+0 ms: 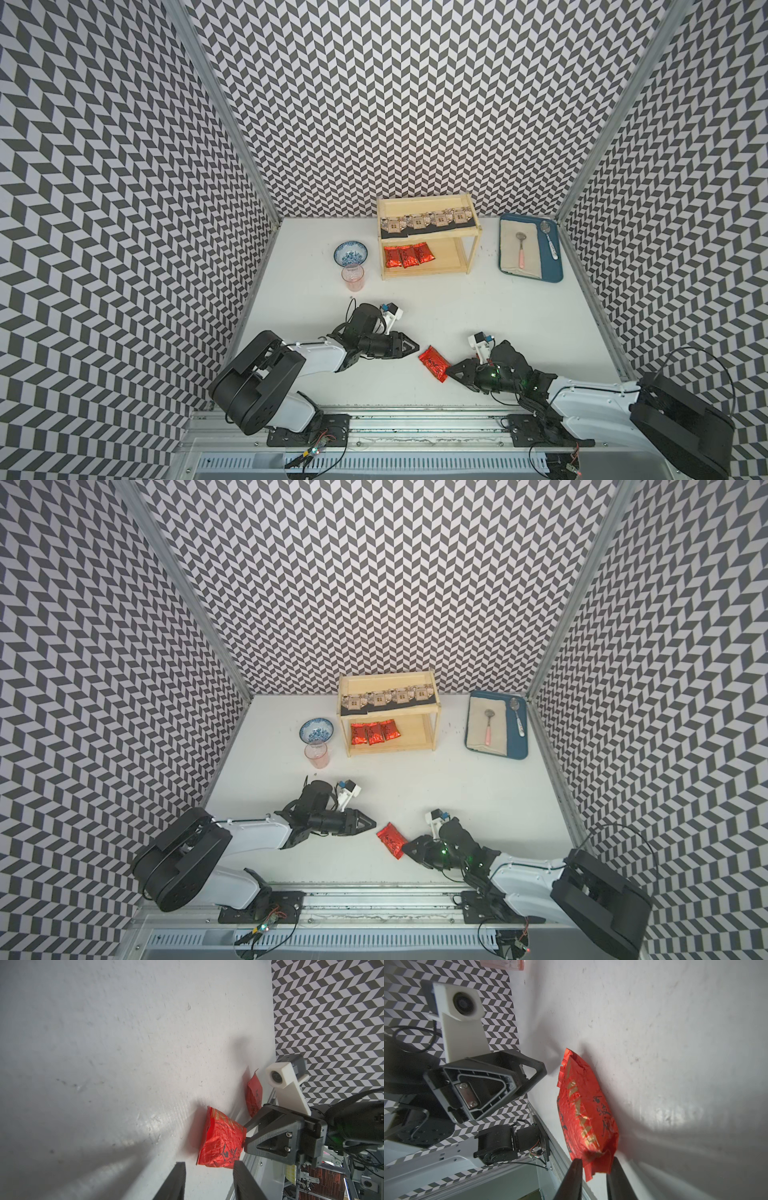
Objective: Place the tea bags on the shelf by color
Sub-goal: Pick up the tea bag from the center of the board.
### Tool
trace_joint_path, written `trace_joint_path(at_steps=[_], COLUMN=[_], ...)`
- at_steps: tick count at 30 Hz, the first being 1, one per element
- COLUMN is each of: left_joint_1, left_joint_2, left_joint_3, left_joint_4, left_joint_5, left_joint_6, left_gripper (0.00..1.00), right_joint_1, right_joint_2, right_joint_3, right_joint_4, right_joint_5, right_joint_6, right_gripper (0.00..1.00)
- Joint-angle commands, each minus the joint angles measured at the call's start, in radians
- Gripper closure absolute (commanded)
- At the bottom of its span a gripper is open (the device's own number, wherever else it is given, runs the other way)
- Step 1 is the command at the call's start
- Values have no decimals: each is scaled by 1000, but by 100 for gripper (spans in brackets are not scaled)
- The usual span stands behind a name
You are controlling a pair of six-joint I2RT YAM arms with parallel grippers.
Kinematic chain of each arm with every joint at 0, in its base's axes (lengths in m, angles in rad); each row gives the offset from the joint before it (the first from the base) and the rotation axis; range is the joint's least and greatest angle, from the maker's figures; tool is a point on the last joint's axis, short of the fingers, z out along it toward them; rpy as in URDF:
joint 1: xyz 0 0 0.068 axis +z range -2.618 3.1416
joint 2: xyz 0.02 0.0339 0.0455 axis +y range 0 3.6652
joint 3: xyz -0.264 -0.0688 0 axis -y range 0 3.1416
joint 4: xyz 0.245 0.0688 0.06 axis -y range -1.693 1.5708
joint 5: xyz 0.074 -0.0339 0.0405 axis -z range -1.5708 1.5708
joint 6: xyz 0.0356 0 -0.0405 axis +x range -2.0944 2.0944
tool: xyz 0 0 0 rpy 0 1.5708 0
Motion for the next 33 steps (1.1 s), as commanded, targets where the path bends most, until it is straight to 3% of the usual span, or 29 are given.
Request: trace_joint_path(at_steps=[1, 12, 16, 26, 33], left_joint_1=[1, 3, 4, 25, 29], left_joint_2=[-23, -40, -46, -84, -41], left_joint_3=[-5, -8, -10, -40, -40], left_joint_4=[-3, -13, -22, -55, -33], left_joint_5=[-11, -24, -29, -55, -39], left_joint_6=[12, 13, 12, 16, 17], left_gripper=[58, 58, 58, 57, 58], right_joint_1=[-16, -35, -43, -47, -47], right_joint_2=[44, 124, 127, 199, 242], right_joint_3=[43, 75, 81, 123, 137], right_joint_4=[78, 81, 68, 112, 128], right_joint_5=[-56, -97, -87, -122, -133], right_joint_6=[-43, -54, -55, -74, -73], right_gripper=[81, 97, 98, 73, 71])
